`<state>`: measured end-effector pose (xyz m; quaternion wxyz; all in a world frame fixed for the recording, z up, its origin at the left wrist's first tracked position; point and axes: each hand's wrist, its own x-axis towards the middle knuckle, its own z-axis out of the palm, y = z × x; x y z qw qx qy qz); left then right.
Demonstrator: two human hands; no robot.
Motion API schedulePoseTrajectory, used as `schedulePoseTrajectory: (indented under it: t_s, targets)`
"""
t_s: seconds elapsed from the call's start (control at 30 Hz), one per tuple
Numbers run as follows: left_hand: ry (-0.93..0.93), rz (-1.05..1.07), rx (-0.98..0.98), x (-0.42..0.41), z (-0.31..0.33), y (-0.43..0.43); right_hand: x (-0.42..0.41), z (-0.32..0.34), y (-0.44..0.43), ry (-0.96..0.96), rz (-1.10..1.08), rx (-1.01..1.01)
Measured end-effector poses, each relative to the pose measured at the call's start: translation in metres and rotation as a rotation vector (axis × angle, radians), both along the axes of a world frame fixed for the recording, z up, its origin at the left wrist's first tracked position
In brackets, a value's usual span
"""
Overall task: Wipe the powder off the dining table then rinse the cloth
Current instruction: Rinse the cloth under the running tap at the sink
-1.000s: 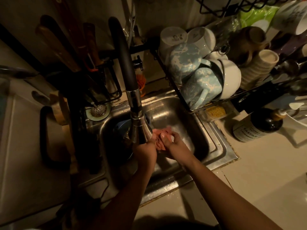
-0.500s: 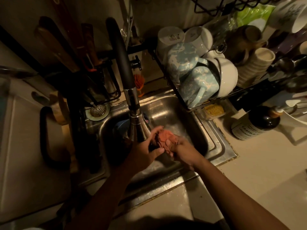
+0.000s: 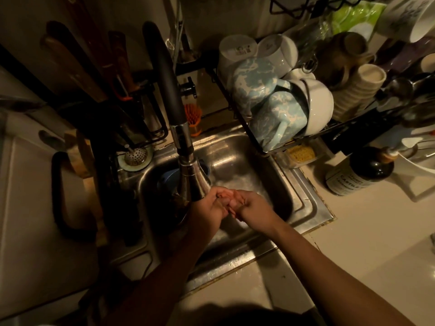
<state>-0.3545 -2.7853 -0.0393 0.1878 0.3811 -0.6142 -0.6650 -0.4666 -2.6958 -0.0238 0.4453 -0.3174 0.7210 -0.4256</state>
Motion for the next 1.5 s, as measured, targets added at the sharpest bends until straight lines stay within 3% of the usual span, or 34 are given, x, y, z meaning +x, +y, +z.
schedulePoseTrajectory:
  t_s: [0.17,0.37,0.63,0.9,1.07,1.23,1.3,1.4,1.43,1.5]
  targets:
    - [-0.029,0.176,0.122,-0.011,0.01,0.01,0.015,-0.016,-0.005,0.3,-0.103,-0.067]
    - [-0.036,0.359,0.182,-0.012,0.008,0.016,0.026,-0.026,-0.003,0.485,-0.162,-0.141]
    - [-0.044,0.377,0.391,-0.011,-0.006,0.02,0.029,-0.041,0.002,0.554,-0.253,-0.254]
    - [-0.02,0.42,0.761,-0.017,-0.018,0.016,0.025,-0.045,0.006,0.591,-0.256,-0.299]
    - [-0.077,0.43,0.603,-0.017,-0.022,0.006,0.006,-0.045,-0.002,0.394,-0.134,-0.17]
    - [-0.02,0.628,0.467,-0.027,-0.009,0.006,0.006,-0.03,-0.014,0.195,-0.173,-0.112]
    - [0.095,0.566,0.487,-0.028,0.004,0.014,0.008,-0.022,-0.015,0.042,-0.138,-0.138]
    - [0.157,0.342,0.516,-0.017,0.015,0.018,0.0,-0.02,-0.012,0.035,-0.174,-0.173]
    - [0.164,0.24,0.459,-0.01,0.014,0.016,-0.004,-0.02,-0.01,0.034,-0.191,-0.168]
    - [0.086,0.024,0.11,0.005,0.008,0.006,-0.012,-0.02,-0.005,0.038,-0.182,-0.151]
